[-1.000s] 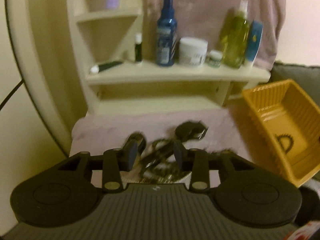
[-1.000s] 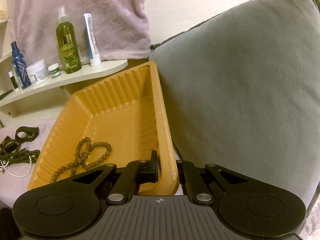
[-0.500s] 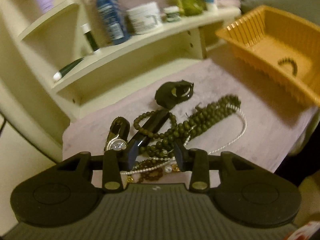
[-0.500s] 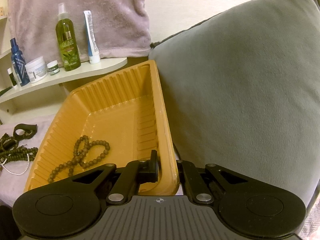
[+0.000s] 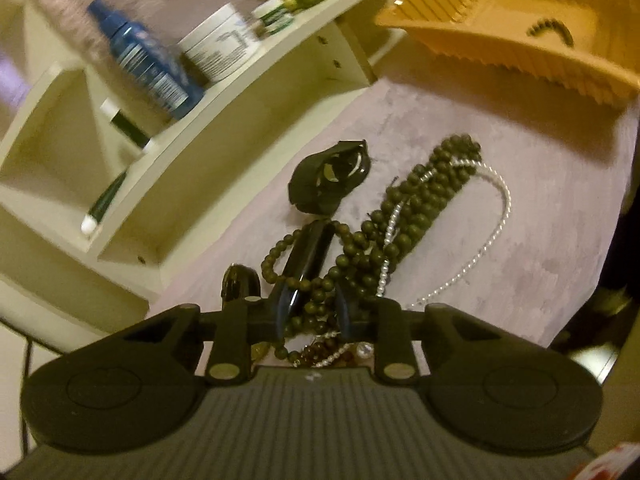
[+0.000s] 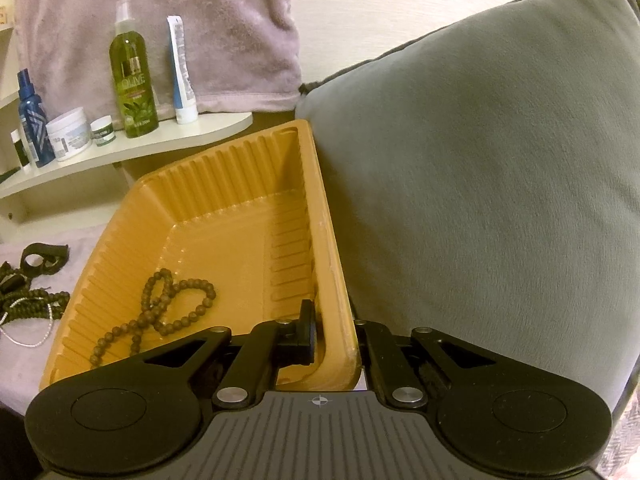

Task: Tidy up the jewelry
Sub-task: 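Return the left tool to the pile and grasp the dark green bead necklace, then lift the green bead necklace high with the left tool toward the tray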

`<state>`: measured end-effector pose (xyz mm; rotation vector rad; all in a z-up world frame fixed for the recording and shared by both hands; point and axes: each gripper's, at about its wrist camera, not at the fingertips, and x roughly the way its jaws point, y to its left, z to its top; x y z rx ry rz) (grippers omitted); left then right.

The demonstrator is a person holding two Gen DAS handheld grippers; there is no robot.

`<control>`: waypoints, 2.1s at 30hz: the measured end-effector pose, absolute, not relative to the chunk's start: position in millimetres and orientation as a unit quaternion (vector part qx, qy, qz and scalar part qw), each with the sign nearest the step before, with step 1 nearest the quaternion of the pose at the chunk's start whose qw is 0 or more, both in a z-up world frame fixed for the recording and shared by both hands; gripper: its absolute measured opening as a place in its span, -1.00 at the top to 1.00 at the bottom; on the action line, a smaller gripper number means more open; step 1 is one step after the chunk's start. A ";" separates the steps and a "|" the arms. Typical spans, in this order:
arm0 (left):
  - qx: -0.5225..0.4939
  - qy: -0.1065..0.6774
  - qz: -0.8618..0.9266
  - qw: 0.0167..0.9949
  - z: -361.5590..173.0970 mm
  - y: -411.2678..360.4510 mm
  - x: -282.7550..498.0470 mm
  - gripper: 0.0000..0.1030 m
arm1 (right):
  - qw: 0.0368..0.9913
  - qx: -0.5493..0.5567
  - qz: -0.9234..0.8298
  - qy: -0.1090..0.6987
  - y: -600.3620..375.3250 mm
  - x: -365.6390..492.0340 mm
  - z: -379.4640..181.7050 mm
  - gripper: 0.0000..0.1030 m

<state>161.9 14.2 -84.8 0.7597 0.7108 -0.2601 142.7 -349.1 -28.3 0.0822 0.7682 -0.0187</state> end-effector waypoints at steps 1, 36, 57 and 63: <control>0.374 0.335 -0.123 0.856 -86.6 12.1 161.1 0.57 | 0.926 0.040 -0.009 0.375 -348.9 143.5 -28.3 0.89; 0.313 0.217 -0.117 0.917 54.4 5.2 164.0 0.88 | 0.928 0.043 -0.007 0.370 -350.0 142.2 -28.0 0.89; 0.286 0.106 -0.143 0.941 172.6 -32.6 170.9 0.88 | 0.931 0.045 -0.006 0.363 -347.8 139.6 -25.4 0.90; 0.287 0.080 -0.145 0.944 197.1 -43.7 172.3 0.88 | 0.932 0.046 -0.005 0.360 -346.8 138.0 -23.9 0.90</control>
